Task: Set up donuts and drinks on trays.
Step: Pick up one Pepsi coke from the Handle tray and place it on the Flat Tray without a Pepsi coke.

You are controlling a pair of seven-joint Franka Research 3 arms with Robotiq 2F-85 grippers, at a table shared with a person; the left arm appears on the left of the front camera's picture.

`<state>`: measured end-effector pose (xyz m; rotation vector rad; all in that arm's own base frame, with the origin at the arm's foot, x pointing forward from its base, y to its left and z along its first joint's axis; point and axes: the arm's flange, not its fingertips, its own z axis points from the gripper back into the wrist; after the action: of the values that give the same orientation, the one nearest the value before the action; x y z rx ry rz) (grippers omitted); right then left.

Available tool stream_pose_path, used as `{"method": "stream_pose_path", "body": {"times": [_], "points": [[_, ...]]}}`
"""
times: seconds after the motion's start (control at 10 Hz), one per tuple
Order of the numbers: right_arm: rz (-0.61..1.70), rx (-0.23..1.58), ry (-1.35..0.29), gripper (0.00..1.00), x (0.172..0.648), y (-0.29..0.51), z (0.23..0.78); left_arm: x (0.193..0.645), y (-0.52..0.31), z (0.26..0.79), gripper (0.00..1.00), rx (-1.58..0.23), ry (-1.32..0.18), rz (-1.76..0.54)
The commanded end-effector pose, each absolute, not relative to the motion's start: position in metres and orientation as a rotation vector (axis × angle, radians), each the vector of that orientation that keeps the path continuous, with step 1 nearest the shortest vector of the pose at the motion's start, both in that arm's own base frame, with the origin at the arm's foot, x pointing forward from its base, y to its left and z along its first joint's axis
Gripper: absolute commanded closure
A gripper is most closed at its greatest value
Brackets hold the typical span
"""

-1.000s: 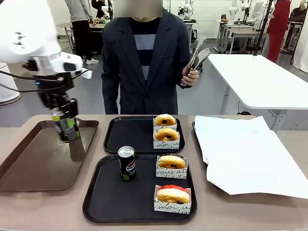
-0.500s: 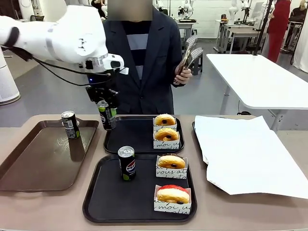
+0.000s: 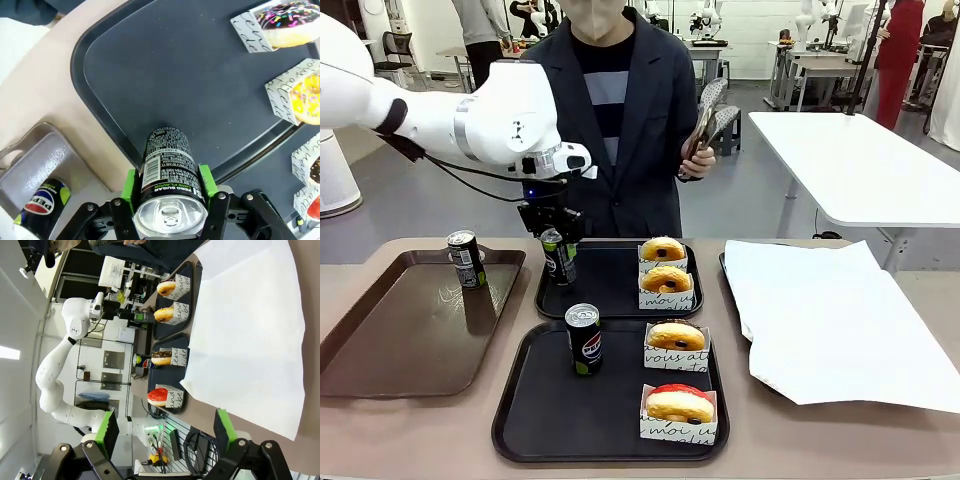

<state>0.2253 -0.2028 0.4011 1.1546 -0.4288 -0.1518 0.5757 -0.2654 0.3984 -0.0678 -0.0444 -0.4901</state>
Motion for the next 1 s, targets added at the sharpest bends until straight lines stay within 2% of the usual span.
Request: {"method": "stream_pose_path", "body": {"times": [0.0,0.4,0.5,0.7,0.8,0.9], "points": [[-0.141,1.169,-0.453,0.0,0.227,-0.203,0.4,0.574,-0.266,0.39,0.42,-0.033,-0.058,-0.492],[-0.141,1.169,-0.453,0.0,0.227,-0.203,0.4,0.576,-0.269,0.38,0.42,-0.004,-0.041,-0.511],[-0.141,1.169,-0.453,0.0,0.227,-0.203,0.4,0.575,-0.269,0.38,0.0,-0.008,-0.038,-0.516],[-0.141,1.169,-0.453,0.0,0.227,-0.203,0.4,0.574,-0.267,0.385,0.0,-0.023,-0.037,-0.507],[-0.141,1.169,-0.453,0.0,0.227,-0.203,0.4,0.574,-0.267,0.387,0.18,-0.028,-0.037,-0.499],[-0.141,1.169,-0.453,0.0,0.227,-0.203,0.4,0.572,-0.266,0.394,0.09,-0.033,-0.047,-0.496]]}}
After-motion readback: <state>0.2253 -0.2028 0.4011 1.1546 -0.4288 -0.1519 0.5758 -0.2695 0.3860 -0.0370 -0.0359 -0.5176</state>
